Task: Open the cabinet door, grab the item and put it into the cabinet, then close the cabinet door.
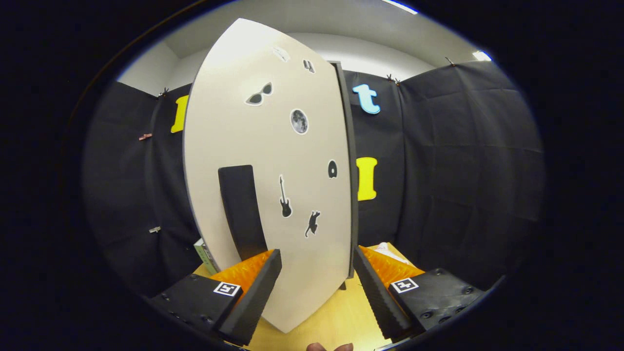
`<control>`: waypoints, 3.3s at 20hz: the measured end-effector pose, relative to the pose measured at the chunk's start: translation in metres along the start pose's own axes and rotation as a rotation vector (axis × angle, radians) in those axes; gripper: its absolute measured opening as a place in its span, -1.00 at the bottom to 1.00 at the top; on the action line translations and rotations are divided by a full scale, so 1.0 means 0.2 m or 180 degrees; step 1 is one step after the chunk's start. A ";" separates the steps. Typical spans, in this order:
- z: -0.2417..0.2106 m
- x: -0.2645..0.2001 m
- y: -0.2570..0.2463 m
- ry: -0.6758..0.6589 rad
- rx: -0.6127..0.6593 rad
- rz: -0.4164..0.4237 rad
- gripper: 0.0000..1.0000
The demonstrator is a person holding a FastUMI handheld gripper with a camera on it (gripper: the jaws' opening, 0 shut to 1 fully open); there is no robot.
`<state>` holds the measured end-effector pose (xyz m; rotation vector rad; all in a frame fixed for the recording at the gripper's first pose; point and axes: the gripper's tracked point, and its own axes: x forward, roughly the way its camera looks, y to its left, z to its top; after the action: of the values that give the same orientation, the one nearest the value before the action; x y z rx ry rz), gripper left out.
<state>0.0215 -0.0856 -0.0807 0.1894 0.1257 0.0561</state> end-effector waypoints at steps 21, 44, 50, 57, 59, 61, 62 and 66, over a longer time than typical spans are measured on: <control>0.04 0.00 0.20 -0.0050 -0.0110 0.0114 0.92; 0.04 -0.01 0.28 -0.0055 -0.0135 0.0183 0.92; 0.07 -0.01 0.28 -0.0120 -0.0122 0.0166 0.92; 0.09 -0.01 0.28 -0.0206 -0.0184 0.0158 0.92; 0.10 -0.02 0.27 -0.0219 -0.0206 0.0157 0.92; 0.09 -0.01 0.27 -0.0204 -0.0209 0.0156 0.92; 0.08 -0.01 0.27 -0.0196 -0.0208 0.0151 0.92; 0.08 0.00 0.27 -0.0196 -0.0207 0.0138 0.92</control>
<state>0.0209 -0.0365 -0.0552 0.1287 0.0583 0.0974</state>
